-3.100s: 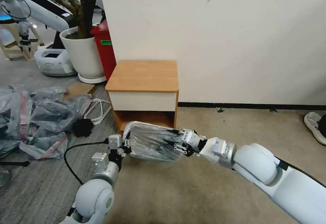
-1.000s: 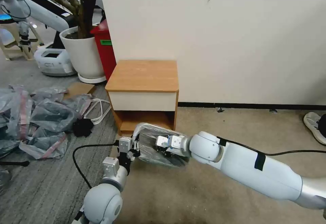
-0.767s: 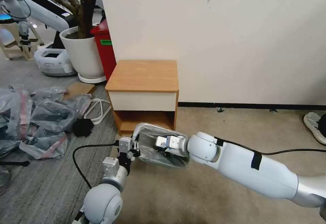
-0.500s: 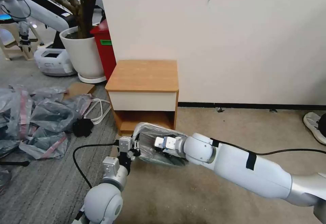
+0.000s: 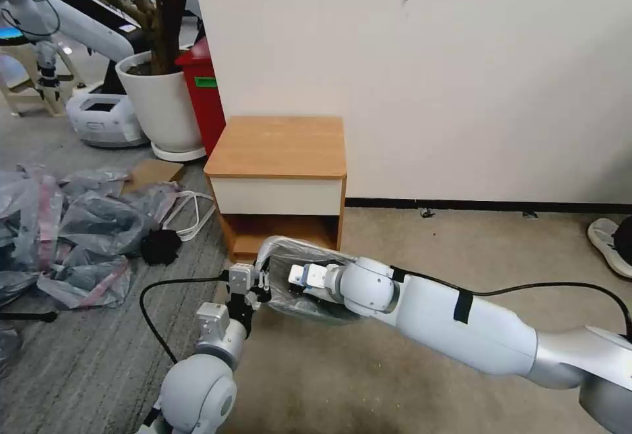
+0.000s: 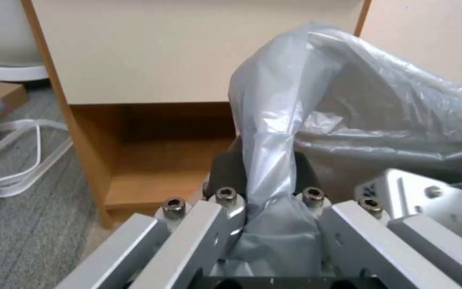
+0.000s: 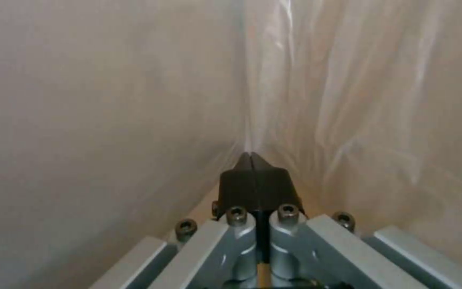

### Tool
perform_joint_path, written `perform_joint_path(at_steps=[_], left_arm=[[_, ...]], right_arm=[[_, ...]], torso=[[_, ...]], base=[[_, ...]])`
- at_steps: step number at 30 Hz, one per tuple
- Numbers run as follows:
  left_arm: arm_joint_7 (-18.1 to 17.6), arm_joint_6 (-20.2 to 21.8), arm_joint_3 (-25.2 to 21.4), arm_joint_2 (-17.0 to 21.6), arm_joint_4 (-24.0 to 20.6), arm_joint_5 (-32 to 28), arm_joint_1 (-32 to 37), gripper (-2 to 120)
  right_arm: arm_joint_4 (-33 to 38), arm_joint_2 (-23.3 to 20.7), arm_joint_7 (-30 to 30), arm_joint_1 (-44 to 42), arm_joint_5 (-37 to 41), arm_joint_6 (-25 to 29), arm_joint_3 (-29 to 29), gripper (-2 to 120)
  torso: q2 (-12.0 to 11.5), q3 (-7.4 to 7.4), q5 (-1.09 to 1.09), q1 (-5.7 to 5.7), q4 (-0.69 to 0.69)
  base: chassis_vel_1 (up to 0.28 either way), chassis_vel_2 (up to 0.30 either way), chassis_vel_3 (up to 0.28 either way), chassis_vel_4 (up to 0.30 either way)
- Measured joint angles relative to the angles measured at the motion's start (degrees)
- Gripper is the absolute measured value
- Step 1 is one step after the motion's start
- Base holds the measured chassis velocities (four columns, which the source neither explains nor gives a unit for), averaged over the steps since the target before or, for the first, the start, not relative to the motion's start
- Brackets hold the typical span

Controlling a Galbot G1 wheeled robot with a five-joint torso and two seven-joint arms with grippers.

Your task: Pick up the garbage bag from the table and place it over the trash can.

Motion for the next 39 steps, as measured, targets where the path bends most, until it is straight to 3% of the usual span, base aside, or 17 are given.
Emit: perform_joint_path(at_steps=[39], left_arm=[[-0.4,0.3,-0.3,-0.6,-0.9,-1.3,1.1,6]], right_arm=[[-6.2,3.6,1.7,-2.0,-2.7,1.0,0.8,0]], torso=[[0.0,0.0,0.0,0.0,0.0]], base=[[0.0,0.0,0.0,0.0]])
